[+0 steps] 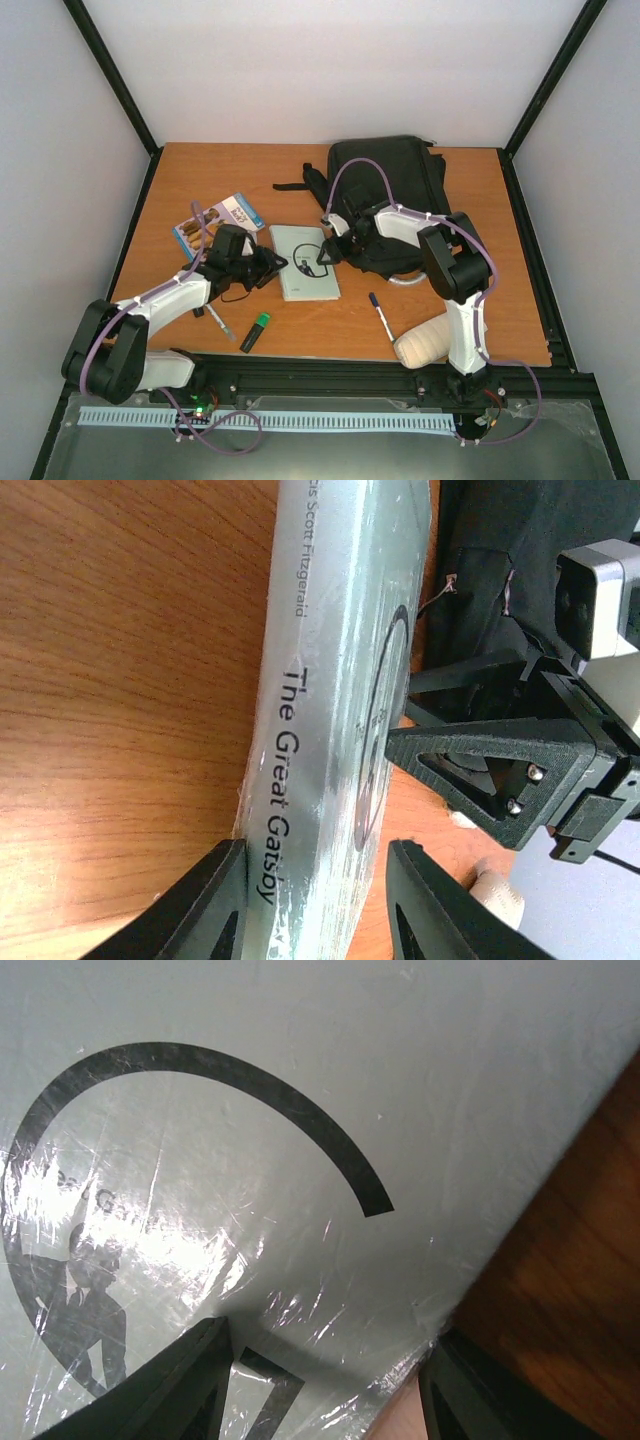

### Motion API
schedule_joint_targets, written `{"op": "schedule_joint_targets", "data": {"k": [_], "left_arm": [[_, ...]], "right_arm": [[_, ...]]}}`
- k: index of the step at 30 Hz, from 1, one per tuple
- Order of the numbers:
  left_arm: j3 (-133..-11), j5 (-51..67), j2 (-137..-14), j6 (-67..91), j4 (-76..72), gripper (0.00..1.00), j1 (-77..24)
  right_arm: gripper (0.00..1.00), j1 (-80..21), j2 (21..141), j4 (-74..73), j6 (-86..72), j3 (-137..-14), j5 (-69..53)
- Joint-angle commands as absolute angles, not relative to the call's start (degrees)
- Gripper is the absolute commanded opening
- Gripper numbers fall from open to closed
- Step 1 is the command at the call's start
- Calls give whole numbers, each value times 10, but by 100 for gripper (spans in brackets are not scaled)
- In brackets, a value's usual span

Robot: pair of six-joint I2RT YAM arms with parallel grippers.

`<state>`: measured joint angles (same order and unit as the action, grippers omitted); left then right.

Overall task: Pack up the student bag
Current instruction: Pick up the book from the center of the board.

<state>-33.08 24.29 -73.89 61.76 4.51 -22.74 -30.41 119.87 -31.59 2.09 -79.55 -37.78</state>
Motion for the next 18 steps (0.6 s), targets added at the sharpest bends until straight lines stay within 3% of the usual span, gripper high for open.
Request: {"op": "schedule_joint_targets", "data": {"k": [1, 10, 11, 15, 18], "left_arm": [[-392, 354, -711, 596, -136, 38, -243], [-406, 367, -709, 587, -134, 39, -243], [-401, 367, -712, 595, -143, 42, -243], [-385, 358, -723, 621, -178, 78, -243], [-389, 345, -732, 608, -155, 83, -243]], "right_arm": [[52, -336, 1257, -345, 39, -768, -334], [53, -335, 1252, -347, 41, -769, -338], [53, -335, 1252, -348, 41, -769, -339], [53, -336, 1252, -354, 48, -772, -352], [55, -336, 1250, -357, 51, -773, -358]]}}
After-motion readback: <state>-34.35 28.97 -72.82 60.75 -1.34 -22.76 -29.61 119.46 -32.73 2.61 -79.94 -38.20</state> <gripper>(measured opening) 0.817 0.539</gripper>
